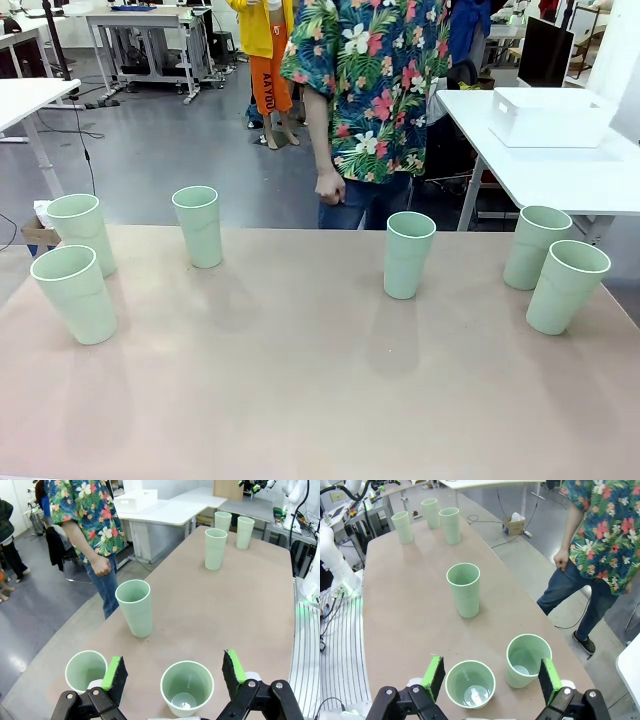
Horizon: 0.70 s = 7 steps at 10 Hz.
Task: Stack the cups and store them in the basket.
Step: Pick up two Reusable plastic cups , one in each hand.
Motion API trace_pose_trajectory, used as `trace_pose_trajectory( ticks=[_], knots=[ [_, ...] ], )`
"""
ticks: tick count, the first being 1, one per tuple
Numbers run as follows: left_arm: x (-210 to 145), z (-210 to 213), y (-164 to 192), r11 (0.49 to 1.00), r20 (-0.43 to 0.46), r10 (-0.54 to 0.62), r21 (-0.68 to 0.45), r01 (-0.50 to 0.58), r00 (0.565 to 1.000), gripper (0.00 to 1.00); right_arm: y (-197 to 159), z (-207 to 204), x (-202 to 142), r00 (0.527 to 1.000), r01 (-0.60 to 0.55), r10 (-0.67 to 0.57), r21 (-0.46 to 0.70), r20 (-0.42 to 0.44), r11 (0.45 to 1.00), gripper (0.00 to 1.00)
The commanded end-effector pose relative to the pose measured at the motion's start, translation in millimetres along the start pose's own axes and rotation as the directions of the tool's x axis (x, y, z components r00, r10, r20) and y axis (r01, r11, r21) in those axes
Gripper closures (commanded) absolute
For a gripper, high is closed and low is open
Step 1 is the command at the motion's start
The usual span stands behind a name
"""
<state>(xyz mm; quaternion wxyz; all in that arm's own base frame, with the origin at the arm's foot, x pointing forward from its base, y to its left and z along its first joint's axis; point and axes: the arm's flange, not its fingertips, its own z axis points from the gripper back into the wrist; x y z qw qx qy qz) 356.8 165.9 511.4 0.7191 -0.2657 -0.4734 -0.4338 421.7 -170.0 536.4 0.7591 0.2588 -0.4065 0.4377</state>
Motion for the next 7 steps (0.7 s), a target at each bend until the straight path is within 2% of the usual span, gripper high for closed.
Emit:
trace_pose_trajectory(
  ticks=[1, 7],
  knots=[
    [0.4, 0.9, 0.0, 1.000, 0.013, -0.013, -0.006, 0.013, 1.000, 0.00, 2.2, -2.0, -0.5, 1.000, -0.012, 0.012, -0.002, 0.025, 1.000, 0.00],
    [0.4, 0.9, 0.0, 1.000, 0.013, -0.013, -0.006, 0.013, 1.000, 0.00, 2.2, -2.0, -0.5, 1.000, -0.012, 0.012, -0.002, 0.025, 1.000, 0.00]
  ],
)
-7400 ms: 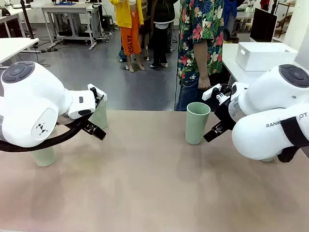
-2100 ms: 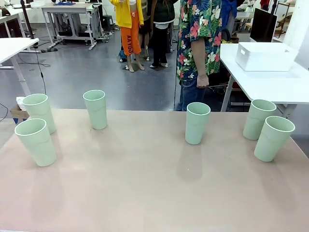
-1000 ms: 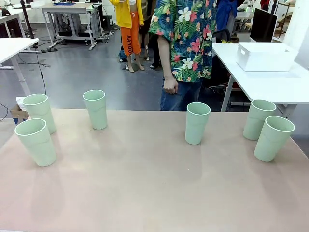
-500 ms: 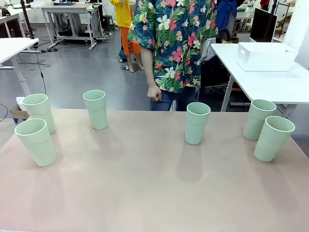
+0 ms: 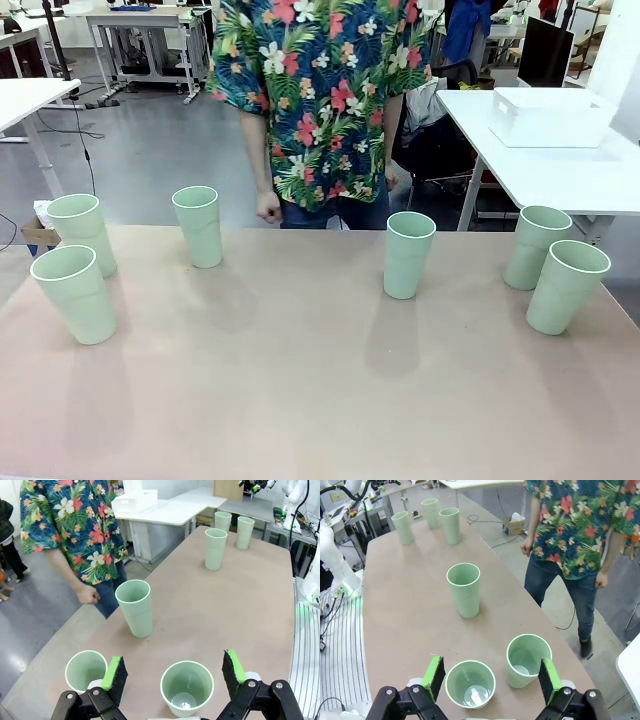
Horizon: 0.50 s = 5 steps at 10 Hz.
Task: Stack the cups and store them in the basket.
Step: Pick up two Reusable plastic cups , one in each hand.
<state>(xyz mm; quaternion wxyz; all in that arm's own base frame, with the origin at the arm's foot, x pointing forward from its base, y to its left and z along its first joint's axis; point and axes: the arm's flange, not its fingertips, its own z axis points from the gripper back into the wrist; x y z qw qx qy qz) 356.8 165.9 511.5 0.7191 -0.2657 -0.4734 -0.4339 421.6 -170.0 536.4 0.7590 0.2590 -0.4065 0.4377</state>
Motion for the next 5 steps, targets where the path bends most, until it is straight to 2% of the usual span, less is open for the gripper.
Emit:
trace_pose_trajectory(
  ticks=[1, 5],
  knots=[
    [0.4, 0.9, 0.0, 1.000, 0.013, -0.013, -0.006, 0.013, 1.000, 0.00, 2.1, -2.0, -0.5, 1.000, -0.012, 0.012, -0.002, 0.025, 1.000, 0.00],
    [0.4, 0.9, 0.0, 1.000, 0.013, -0.013, -0.006, 0.013, 1.000, 0.00, 2.1, -2.0, -0.5, 1.000, -0.012, 0.012, -0.002, 0.025, 1.000, 0.00]
  ],
)
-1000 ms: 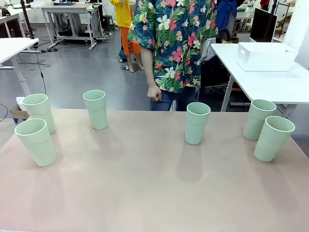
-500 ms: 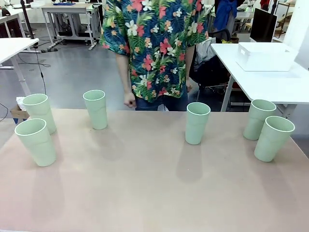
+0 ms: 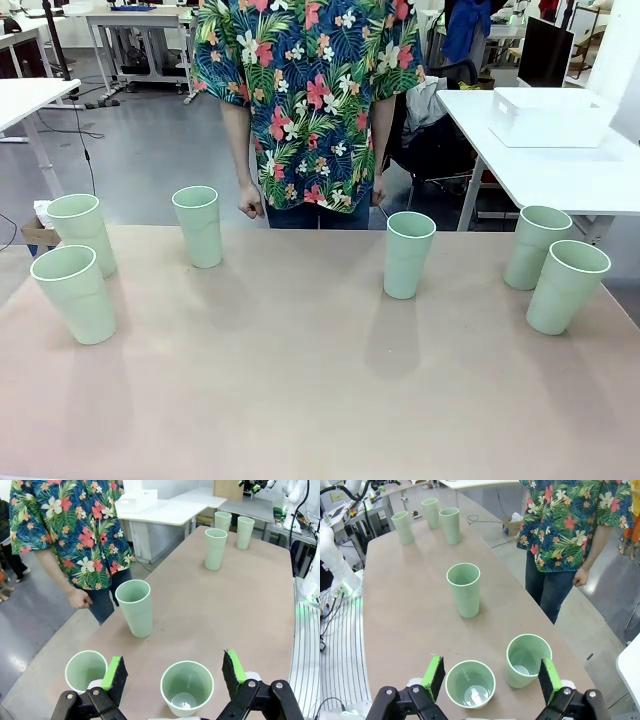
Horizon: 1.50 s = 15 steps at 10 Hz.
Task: Stack the cups and store them in the basket.
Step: Pick up two Reusable plastic cups , one in each hand.
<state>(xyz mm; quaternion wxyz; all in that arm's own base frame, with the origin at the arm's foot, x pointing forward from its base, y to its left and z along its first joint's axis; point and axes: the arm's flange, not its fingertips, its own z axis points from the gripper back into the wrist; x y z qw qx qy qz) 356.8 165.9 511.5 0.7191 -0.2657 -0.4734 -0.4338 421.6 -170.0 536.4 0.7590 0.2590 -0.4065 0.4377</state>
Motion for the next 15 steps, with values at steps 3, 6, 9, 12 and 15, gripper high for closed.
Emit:
trace_pose_trajectory(
  ticks=[3, 6, 9, 12, 15],
  knots=[
    [0.4, 0.9, 0.0, 1.000, 0.013, -0.013, -0.006, 0.013, 1.000, 0.00, 2.1, -2.1, -0.5, 1.000, -0.012, 0.012, -0.002, 0.025, 1.000, 0.00],
    [0.4, 0.9, 0.0, 1.000, 0.013, -0.013, -0.006, 0.013, 1.000, 0.00, 2.1, -2.1, -0.5, 1.000, -0.012, 0.012, -0.002, 0.025, 1.000, 0.00],
    [0.4, 0.9, 0.0, 1.000, 0.013, -0.013, -0.006, 0.013, 1.000, 0.00, 2.1, -2.1, -0.5, 1.000, -0.012, 0.012, -0.002, 0.025, 1.000, 0.00],
    [0.4, 0.9, 0.0, 1.000, 0.013, -0.013, -0.006, 0.013, 1.000, 0.00, 2.1, -2.1, -0.5, 1.000, -0.012, 0.012, -0.002, 0.025, 1.000, 0.00],
    [0.4, 0.9, 0.0, 1.000, 0.013, -0.013, -0.006, 0.013, 1.000, 0.00, 2.1, -2.1, -0.5, 1.000, -0.012, 0.012, -0.002, 0.025, 1.000, 0.00]
  ],
)
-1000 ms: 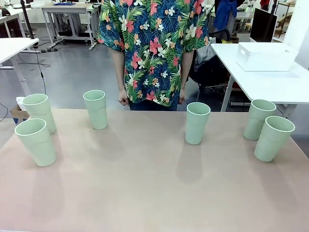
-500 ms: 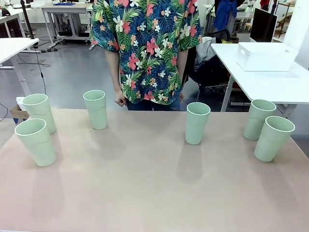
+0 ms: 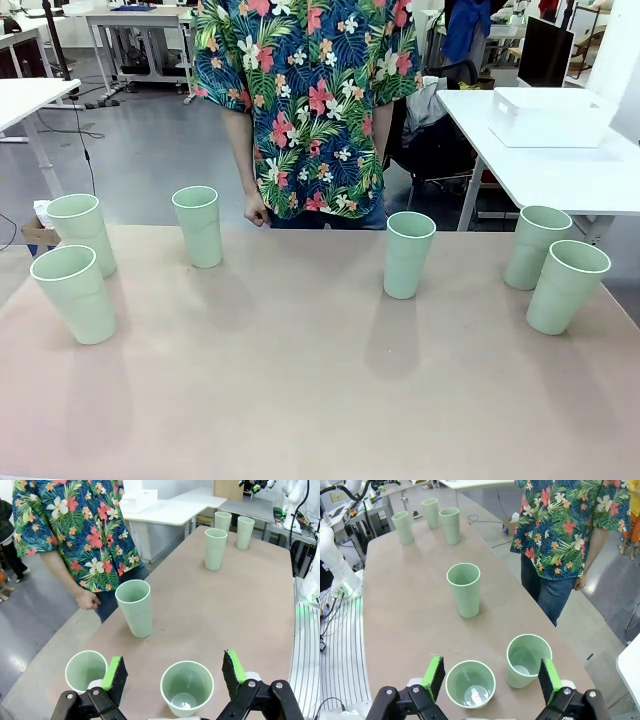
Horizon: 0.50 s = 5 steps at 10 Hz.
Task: Stack the cups and store them in the basket.
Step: Pick up two Reusable plastic cups , one in each hand.
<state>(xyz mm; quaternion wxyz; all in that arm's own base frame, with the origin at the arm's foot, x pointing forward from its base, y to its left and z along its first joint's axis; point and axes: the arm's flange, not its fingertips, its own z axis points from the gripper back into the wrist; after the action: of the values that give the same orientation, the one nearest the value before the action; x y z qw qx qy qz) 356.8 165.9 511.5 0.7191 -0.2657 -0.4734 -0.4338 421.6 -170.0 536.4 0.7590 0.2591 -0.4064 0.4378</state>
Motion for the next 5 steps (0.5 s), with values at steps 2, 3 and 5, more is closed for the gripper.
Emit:
trace_pose_trajectory(
  ticks=[2, 3, 5],
  knots=[
    [0.4, 0.9, 0.0, 1.000, 0.013, -0.013, -0.006, 0.013, 1.000, 0.00, 2.1, -2.1, -0.5, 1.000, -0.012, 0.012, -0.002, 0.025, 1.000, 0.00],
    [0.4, 0.9, 0.0, 1.000, 0.013, -0.013, -0.006, 0.013, 1.000, 0.00, 2.1, -2.1, -0.5, 1.000, -0.012, 0.012, -0.002, 0.025, 1.000, 0.00],
    [0.4, 0.9, 0.0, 1.000, 0.013, -0.013, -0.006, 0.013, 1.000, 0.00, 2.1, -2.1, -0.5, 1.000, -0.012, 0.012, -0.002, 0.025, 1.000, 0.00]
  ],
)
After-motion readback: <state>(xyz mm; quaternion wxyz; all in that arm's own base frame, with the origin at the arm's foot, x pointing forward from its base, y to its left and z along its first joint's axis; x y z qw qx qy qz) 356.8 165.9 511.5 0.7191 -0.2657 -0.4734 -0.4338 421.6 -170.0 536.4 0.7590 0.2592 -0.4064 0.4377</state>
